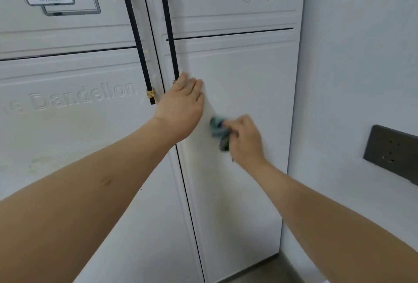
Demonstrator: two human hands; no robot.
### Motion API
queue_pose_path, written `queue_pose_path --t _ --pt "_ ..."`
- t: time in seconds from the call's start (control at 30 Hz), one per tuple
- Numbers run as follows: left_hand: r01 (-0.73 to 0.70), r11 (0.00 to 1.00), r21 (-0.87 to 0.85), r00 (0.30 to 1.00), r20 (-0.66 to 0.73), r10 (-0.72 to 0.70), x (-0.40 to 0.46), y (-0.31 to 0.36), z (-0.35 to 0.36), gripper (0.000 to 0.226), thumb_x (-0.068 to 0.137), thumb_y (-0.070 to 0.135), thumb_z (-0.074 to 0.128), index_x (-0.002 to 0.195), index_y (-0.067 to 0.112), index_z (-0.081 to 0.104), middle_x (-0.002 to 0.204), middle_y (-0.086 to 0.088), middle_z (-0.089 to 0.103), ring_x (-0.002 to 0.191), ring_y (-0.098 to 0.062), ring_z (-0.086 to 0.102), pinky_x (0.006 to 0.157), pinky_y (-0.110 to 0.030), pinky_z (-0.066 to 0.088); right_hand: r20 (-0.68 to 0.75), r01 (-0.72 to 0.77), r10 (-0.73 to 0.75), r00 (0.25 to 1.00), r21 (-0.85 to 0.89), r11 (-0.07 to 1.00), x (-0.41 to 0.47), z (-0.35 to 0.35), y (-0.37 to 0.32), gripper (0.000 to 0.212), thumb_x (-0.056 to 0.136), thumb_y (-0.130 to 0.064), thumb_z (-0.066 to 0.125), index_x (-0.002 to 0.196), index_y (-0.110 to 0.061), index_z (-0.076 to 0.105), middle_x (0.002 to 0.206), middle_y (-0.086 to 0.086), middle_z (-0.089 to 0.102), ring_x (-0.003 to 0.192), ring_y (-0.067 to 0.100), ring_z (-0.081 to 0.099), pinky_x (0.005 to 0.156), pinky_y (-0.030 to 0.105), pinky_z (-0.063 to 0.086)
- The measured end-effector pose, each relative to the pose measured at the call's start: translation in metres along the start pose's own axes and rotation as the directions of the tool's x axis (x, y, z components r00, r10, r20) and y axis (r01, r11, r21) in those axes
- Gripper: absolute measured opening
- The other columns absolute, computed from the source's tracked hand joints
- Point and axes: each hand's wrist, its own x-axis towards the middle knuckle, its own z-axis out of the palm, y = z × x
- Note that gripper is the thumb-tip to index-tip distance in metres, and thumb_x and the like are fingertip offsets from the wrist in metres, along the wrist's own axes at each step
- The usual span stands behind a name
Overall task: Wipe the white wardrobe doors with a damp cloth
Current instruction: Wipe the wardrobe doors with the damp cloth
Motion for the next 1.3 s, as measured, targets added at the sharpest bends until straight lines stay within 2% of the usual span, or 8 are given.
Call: queue_pose_path --t 0.1,0.37,0.53,0.67,0.73,0.9,1.03,1.3 --pt "-0.010 1.000 0.012 1.000 -0.014 0.010 0.000 -0.002 0.001 0.059 0.097 0.022 0.047 0.151 0.001 0.035 0.162 -0.024 0.022 0.150 -0.038 0.020 0.125 -0.054 0.004 -0.362 -0.033 0.064 0.930 0.092 0.995 0.062 -0.033 -0.027 0.042 0.094 -0.004 0.048 0.126 -0.020 0.069 0.099 0.002 0.047 0.085 0.014 0.050 0.078 0.022 0.043" --pt "-0.031 0.999 -0.019 0.991 -0.132 0.029 -0.001 -0.006 0.008 0.060 0.099 0.018 0.031 0.155 -0.003 0.026 0.163 -0.022 0.024 0.151 -0.035 0.024 0.125 -0.050 0.003 -0.251 -0.020 -0.009 0.968 -0.114 0.993 0.055 0.027 -0.021 0.043 0.087 -0.012 0.054 0.126 -0.019 0.070 0.100 0.014 0.064 0.083 0.037 0.063 0.067 0.042 0.054" --pt "-0.041 0.996 -0.081 0.968 -0.252 0.020 0.003 -0.008 0.020 0.061 0.091 0.009 0.023 0.145 -0.009 0.042 0.148 -0.024 0.049 0.137 -0.036 0.046 0.123 -0.048 0.018 0.032 0.181 -0.178 0.983 -0.204 0.962 -0.037 0.089 -0.010 0.044 0.079 -0.006 0.055 0.115 -0.023 0.074 0.100 0.008 0.065 0.083 0.032 0.060 0.061 0.034 0.050" --pt "-0.048 0.995 -0.084 0.962 -0.273 0.023 0.004 -0.003 0.021 0.063 0.091 0.006 0.011 0.145 -0.010 0.040 0.148 -0.025 0.046 0.137 -0.039 0.044 0.123 -0.050 0.018 0.370 0.475 -0.374 0.851 -0.236 0.848 -0.096 0.092 0.049 0.036 0.073 -0.008 0.062 0.100 -0.026 0.078 0.094 0.003 0.066 0.083 0.028 0.061 0.063 0.034 0.055" --pt "-0.046 0.996 -0.074 0.963 -0.270 0.024 0.003 -0.001 0.020 0.071 0.089 0.006 -0.001 0.144 -0.009 0.041 0.152 -0.025 0.042 0.140 -0.039 0.040 0.124 -0.051 0.015 0.439 0.444 -0.325 0.838 -0.202 0.873 -0.111 0.086 0.067 0.036 0.067 -0.005 0.072 0.096 -0.026 0.079 0.092 0.001 0.066 0.080 0.027 0.062 0.061 0.035 0.056" --pt "-0.001 0.999 -0.052 0.970 -0.242 -0.011 0.001 0.008 0.016 0.078 0.085 0.009 -0.007 0.145 -0.008 0.040 0.155 -0.028 0.035 0.143 -0.043 0.032 0.123 -0.055 0.006 0.012 0.104 -0.104 0.995 -0.008 0.995 -0.047 0.052 0.027 0.028 0.088 -0.016 0.051 0.100 -0.016 0.076 0.084 0.001 0.053 0.072 0.023 0.057 0.062 0.026 0.041" --pt "0.029 0.999 -0.036 0.979 -0.202 -0.035 -0.001 0.017 0.014 0.069 0.087 0.014 0.009 0.147 -0.009 0.037 0.153 -0.033 0.032 0.142 -0.048 0.029 0.122 -0.059 0.004 -0.377 0.055 -0.060 0.924 -0.023 0.998 0.052 -0.003 -0.006 0.046 0.089 -0.012 0.039 0.122 -0.018 0.072 0.095 -0.002 0.048 0.079 0.008 0.045 0.067 0.021 0.038" --pt "0.060 0.990 -0.125 0.981 -0.177 -0.082 -0.001 0.025 0.020 0.063 0.094 0.021 0.037 0.150 -0.006 0.032 0.159 -0.033 0.023 0.149 -0.046 0.021 0.122 -0.062 -0.002 -0.215 0.081 -0.123 0.969 -0.191 0.978 0.003 0.038 0.040 0.036 0.089 -0.016 0.049 0.114 -0.014 0.074 0.092 0.009 0.062 0.070 0.030 0.059 0.057 0.038 0.052"
